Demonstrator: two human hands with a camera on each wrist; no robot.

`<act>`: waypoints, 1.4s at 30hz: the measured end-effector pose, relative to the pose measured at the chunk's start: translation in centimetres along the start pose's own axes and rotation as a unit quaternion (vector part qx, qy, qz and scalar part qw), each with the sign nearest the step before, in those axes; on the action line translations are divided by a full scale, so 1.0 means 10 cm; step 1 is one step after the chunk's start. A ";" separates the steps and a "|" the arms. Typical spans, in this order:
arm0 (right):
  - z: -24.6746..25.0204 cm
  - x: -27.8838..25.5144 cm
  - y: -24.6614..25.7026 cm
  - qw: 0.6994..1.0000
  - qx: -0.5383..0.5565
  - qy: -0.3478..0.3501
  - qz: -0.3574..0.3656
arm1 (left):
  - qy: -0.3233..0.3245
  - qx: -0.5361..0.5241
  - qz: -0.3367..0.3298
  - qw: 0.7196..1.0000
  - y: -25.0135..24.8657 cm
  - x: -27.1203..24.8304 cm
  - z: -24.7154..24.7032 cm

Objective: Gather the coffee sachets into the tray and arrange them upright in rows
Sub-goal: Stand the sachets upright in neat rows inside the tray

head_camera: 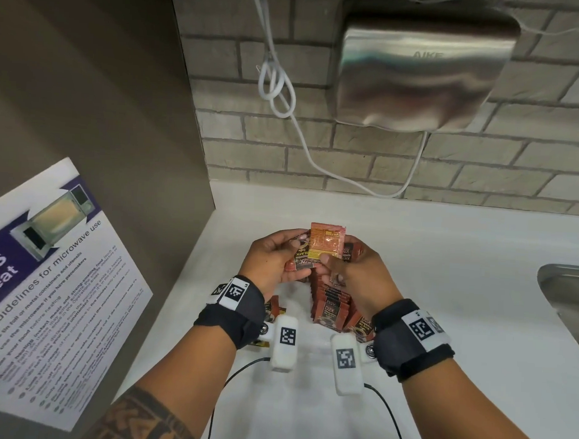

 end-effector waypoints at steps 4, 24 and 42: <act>0.06 0.00 0.10 0.996 -0.028 -0.047 0.069 | -0.032 0.009 0.016 0.999 -0.01 0.02 0.03; 0.14 0.06 -0.07 0.996 0.084 -0.029 -0.018 | 0.061 0.084 0.017 0.994 -0.03 0.01 0.01; 0.04 -0.09 0.05 0.943 0.017 0.301 -0.142 | 0.145 0.201 -0.090 0.965 -0.07 0.02 -0.17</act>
Point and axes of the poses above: each hand's wrist, its own x-axis towards the middle knuckle, its own z-axis out of the back of the hand, y = z × x, the point moved 1 cm from there along x, towards the middle knuckle, and after that the axes turned 5 degrees about -x, right-handed, at the moved point
